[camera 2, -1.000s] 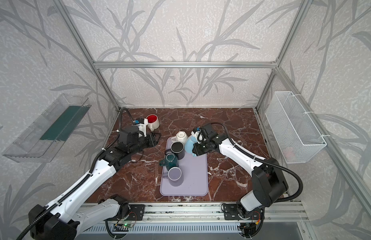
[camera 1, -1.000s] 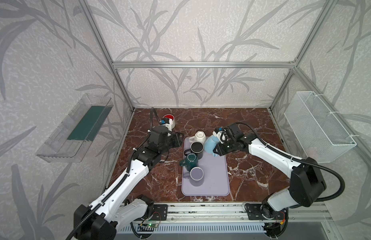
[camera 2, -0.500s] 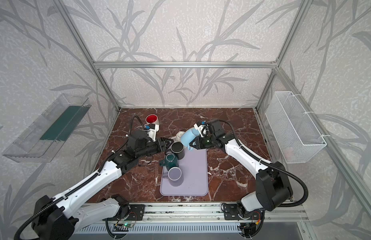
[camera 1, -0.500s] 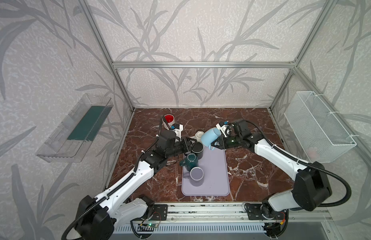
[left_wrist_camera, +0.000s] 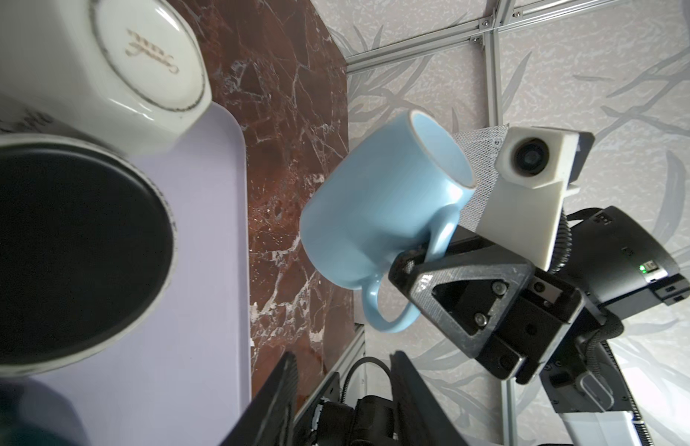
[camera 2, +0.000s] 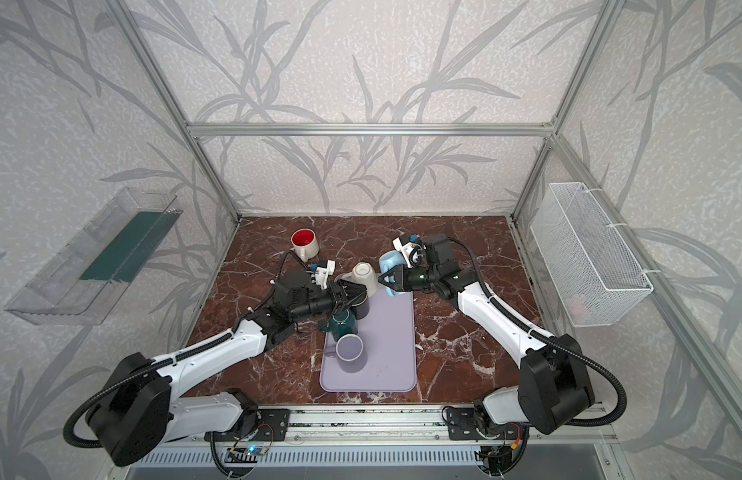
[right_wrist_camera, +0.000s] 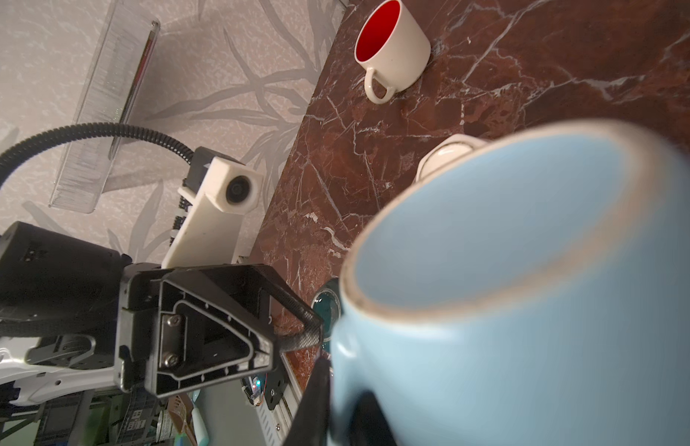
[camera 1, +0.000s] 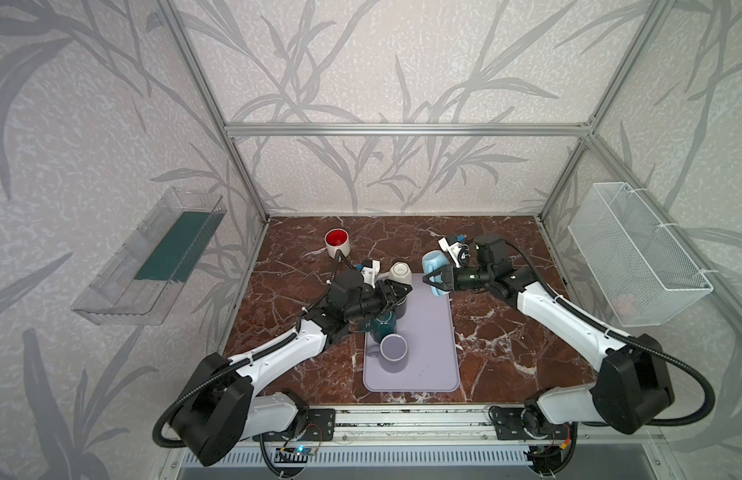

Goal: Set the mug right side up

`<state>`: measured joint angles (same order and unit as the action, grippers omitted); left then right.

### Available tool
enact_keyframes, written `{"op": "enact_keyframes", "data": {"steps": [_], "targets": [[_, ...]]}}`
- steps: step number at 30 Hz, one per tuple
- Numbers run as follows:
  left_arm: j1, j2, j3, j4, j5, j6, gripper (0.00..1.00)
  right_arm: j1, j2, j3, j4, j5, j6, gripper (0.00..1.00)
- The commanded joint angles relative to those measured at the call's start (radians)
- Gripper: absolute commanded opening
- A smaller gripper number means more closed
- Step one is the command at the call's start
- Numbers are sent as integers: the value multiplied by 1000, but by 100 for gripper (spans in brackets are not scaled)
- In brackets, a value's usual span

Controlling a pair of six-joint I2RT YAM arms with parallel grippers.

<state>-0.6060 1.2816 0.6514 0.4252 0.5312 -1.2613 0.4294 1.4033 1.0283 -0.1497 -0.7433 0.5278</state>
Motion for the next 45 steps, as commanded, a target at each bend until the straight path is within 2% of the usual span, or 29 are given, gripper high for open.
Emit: {"op": "enact_keyframes", "data": {"steps": [1, 3, 5, 8, 10, 12, 17, 21, 23, 31, 33, 39, 45], "targets": [[-13, 38, -12, 222, 39, -135, 43, -5, -46, 4, 94, -39, 12, 0], [-19, 62, -11, 273, 49, -156, 43, -8, -49, 4, 97, -33, 23, 0], [-27, 57, 3, 232, 57, -116, 42, -11, -50, 9, 92, -23, 36, 0], [-39, 8, 73, -9, 53, 55, 42, -12, -53, 27, 67, -6, 47, 0], [-59, -35, 148, -240, -4, 212, 42, -16, -53, 44, 45, 5, 51, 0], [-81, -59, 202, -384, -63, 312, 42, -20, -56, 51, 44, 18, 72, 0], [-142, -58, 275, -528, -209, 431, 42, -21, -68, 36, 81, 56, 174, 0], [-248, -6, 404, -729, -416, 548, 40, -21, -100, 19, 77, 141, 244, 0], [-294, 14, 433, -763, -516, 586, 40, -21, -105, 15, 84, 162, 288, 0], [-369, 7, 346, -571, -731, 672, 38, -22, -94, -43, 258, 153, 561, 0], [-375, 9, 298, -458, -769, 708, 38, -21, -97, -46, 275, 162, 610, 0], [-377, 21, 230, -235, -749, 836, 38, -14, -138, -86, 328, 258, 725, 0], [-380, 39, 153, -13, -700, 905, 39, 12, -164, -120, 371, 363, 785, 0]]}}
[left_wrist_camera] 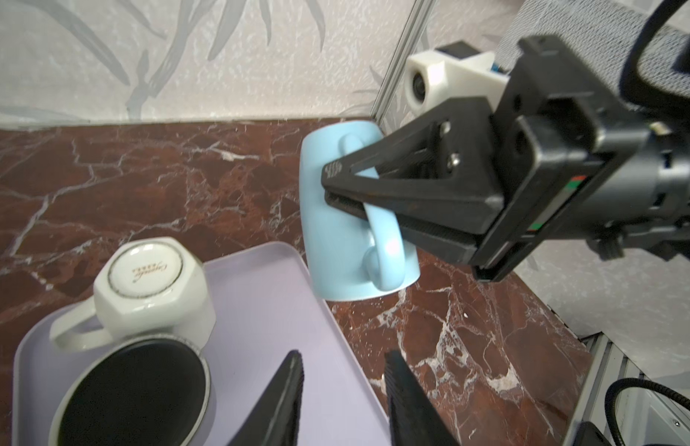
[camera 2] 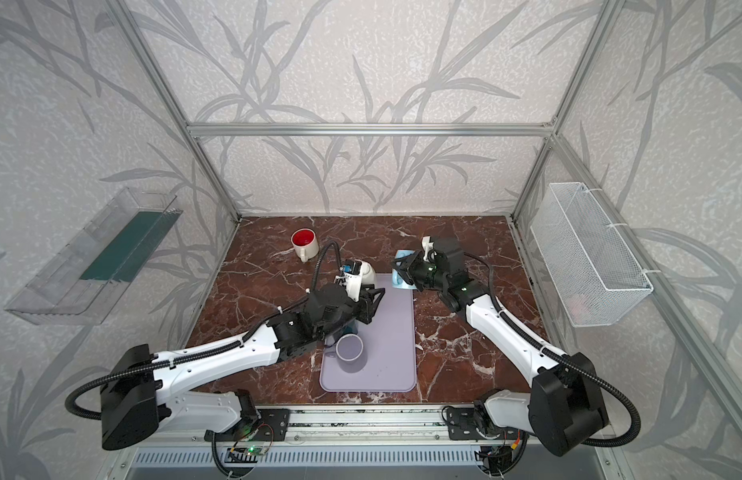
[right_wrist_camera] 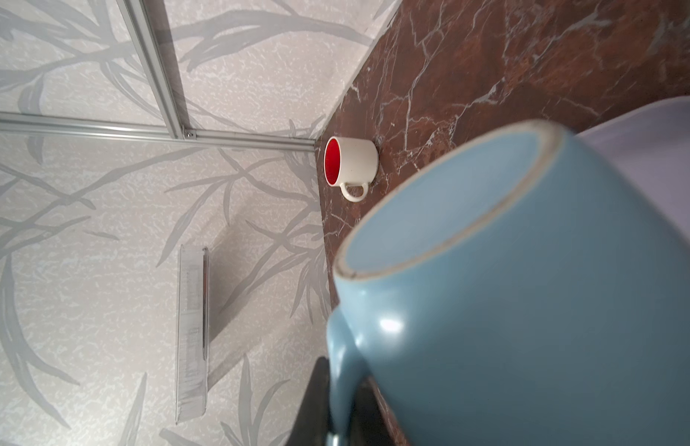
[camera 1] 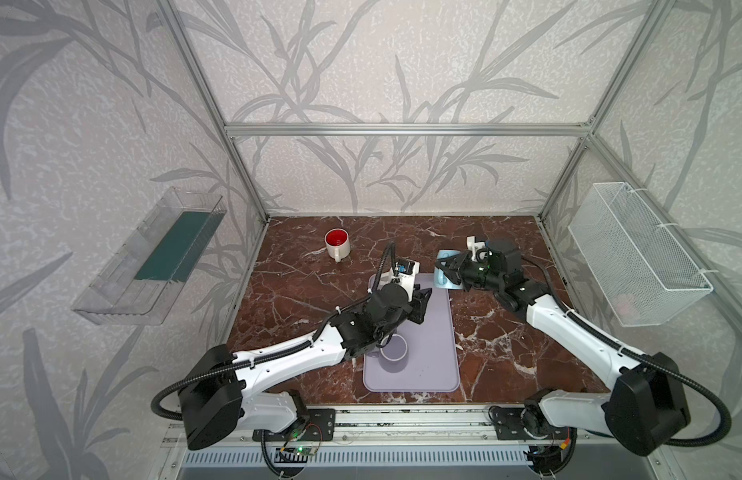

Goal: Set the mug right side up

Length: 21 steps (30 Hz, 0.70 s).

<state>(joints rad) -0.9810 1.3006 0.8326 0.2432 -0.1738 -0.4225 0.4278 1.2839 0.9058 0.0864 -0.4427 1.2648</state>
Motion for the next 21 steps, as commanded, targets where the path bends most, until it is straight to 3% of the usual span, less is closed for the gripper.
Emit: {"op": "enact_keyframes", "data": {"steps": [1, 10, 16, 21], "targets": [[-5, 29, -28, 181, 8, 75, 39, 15, -46, 2, 139, 71, 55, 0], [-21, 117, -9, 306, 4, 123, 38, 35, -38, -17, 240, 110, 110, 0], [-51, 141, -22, 393, -120, 159, 38, 38, -53, -32, 259, 120, 127, 0], [-59, 160, -39, 487, -161, 203, 39, 41, -65, -39, 265, 120, 132, 0]]}}
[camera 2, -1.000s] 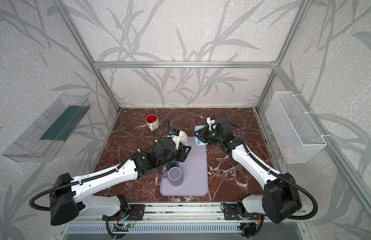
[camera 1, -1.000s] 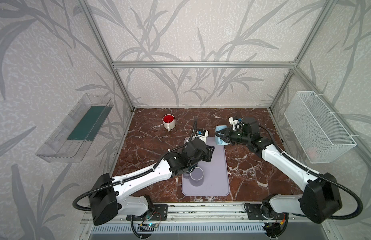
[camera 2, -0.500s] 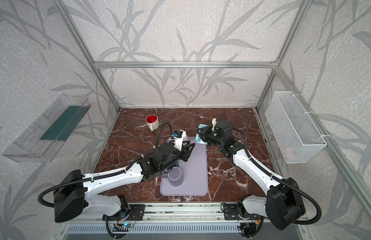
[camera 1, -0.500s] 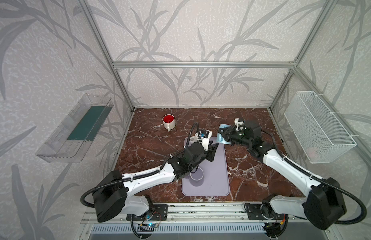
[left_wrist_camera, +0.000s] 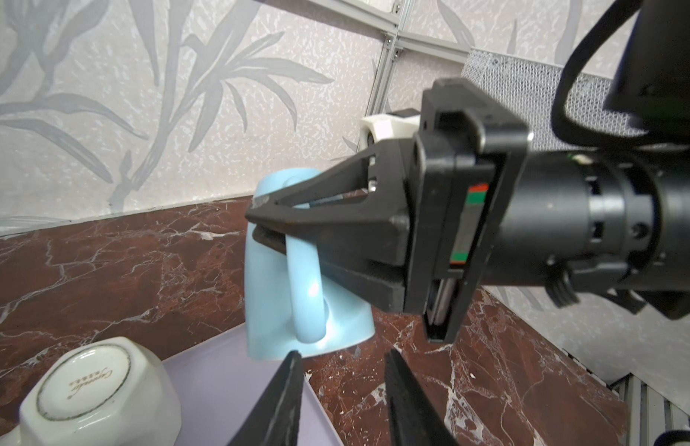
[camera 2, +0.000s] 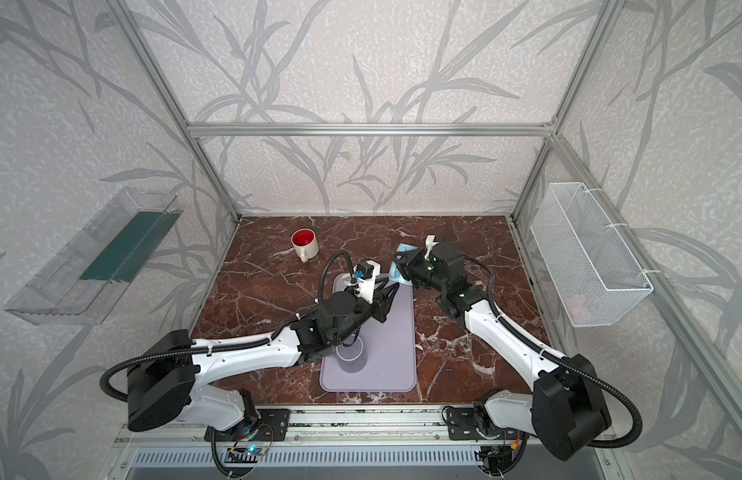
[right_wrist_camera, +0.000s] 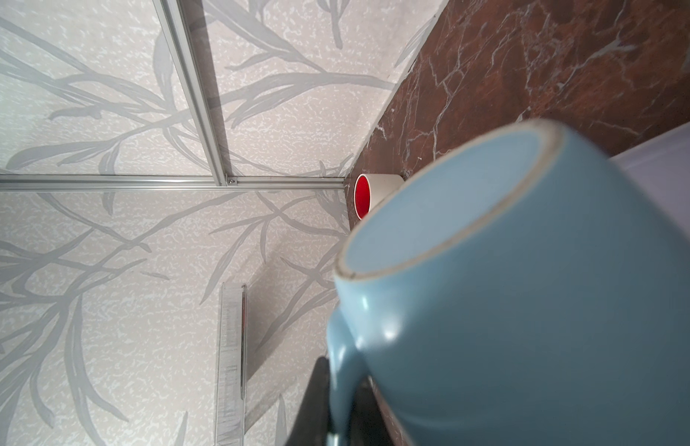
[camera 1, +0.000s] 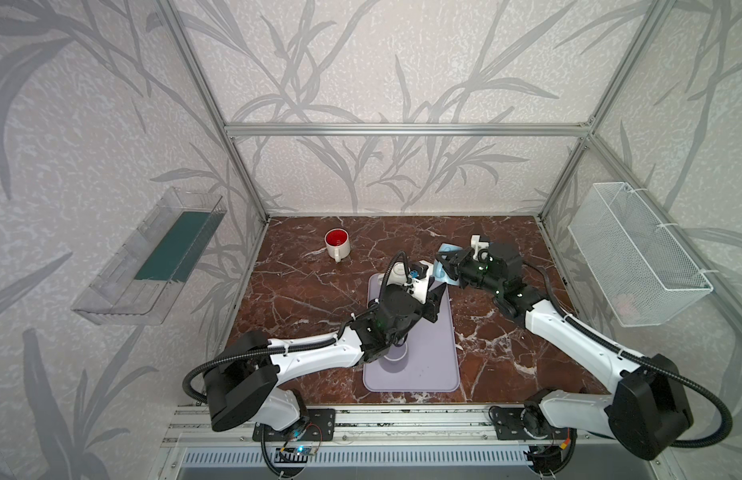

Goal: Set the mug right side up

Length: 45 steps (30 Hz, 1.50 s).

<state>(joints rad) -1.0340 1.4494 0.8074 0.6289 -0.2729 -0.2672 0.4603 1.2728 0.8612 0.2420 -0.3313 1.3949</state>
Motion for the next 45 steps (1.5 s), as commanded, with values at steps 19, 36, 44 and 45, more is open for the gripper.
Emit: {"op": "enact_keyframes", "data": {"steps": [19, 36, 44, 45], "targets": [[-4, 52, -14, 156, -81, 109, 36, 19, -85, -23, 148, -9, 28, 0], [-4, 66, -4, 161, -63, 137, 30, 38, -63, -30, 210, -33, 72, 0], [-2, 52, -12, 175, -87, 160, 27, 53, -66, -36, 205, -38, 75, 0], [-3, 49, -14, 173, -88, 163, 27, 53, -66, -39, 204, -37, 75, 0]]}}
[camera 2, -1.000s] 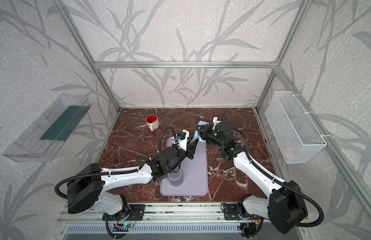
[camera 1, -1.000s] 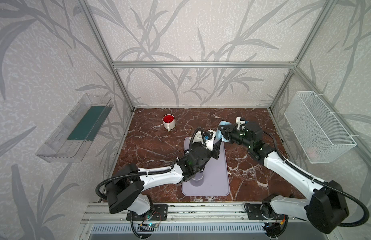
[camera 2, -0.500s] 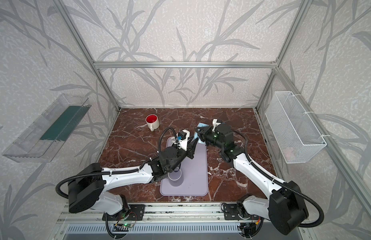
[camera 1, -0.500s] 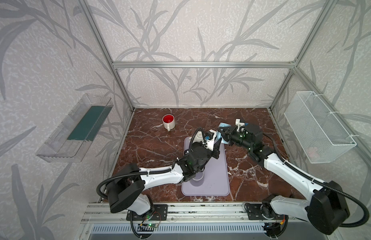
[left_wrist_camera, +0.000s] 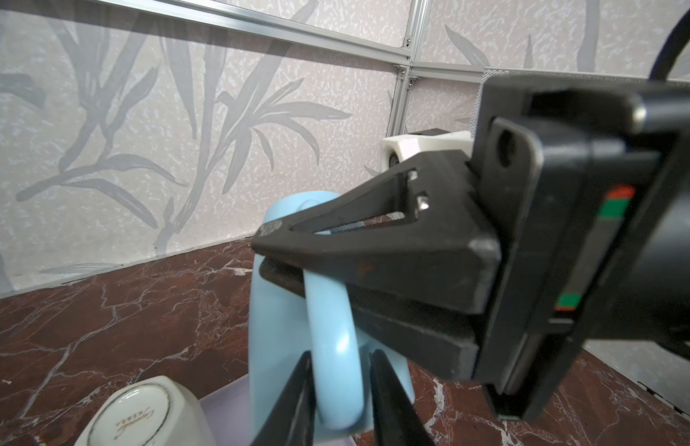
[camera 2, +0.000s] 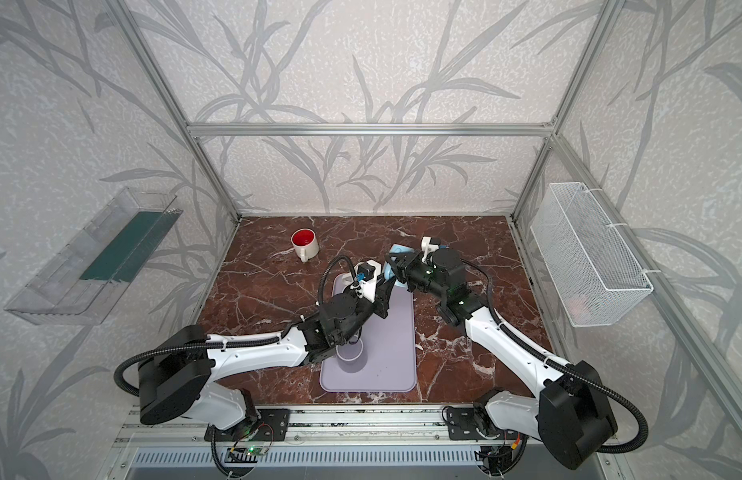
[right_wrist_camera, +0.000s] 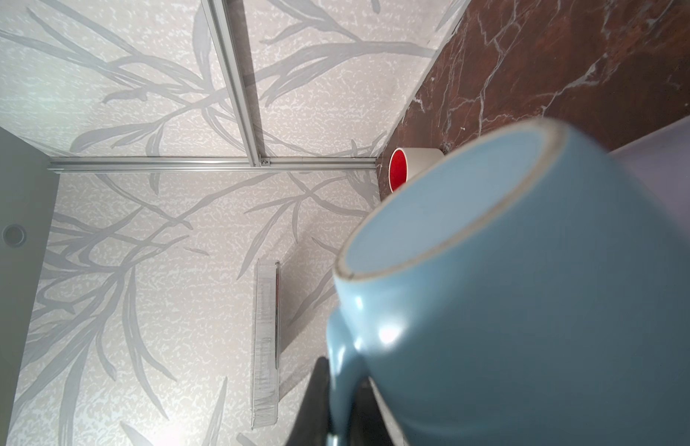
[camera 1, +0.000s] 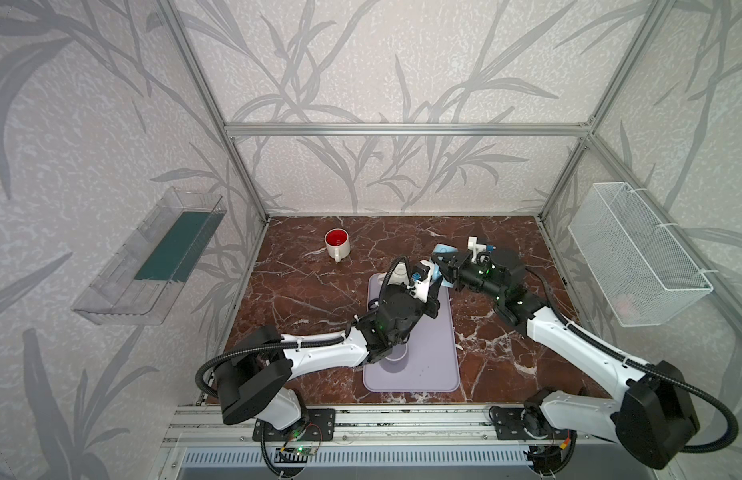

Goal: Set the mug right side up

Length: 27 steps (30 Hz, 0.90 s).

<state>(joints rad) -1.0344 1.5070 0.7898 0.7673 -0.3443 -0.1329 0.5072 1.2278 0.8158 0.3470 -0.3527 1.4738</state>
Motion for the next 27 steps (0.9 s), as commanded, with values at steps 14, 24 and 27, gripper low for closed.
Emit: {"op": "enact_keyframes", "data": {"steps": [14, 24, 27], "targets": [[0, -36, -15, 43, -46, 58, 9, 18, -7, -9, 105, -30, 8, 0], [28, -108, -18, -56, -31, 51, 0, 17, 4, 10, 103, -22, -29, 0], [46, -147, -12, -123, -26, 35, 0, 17, 8, 44, 70, -36, -69, 4]]}}
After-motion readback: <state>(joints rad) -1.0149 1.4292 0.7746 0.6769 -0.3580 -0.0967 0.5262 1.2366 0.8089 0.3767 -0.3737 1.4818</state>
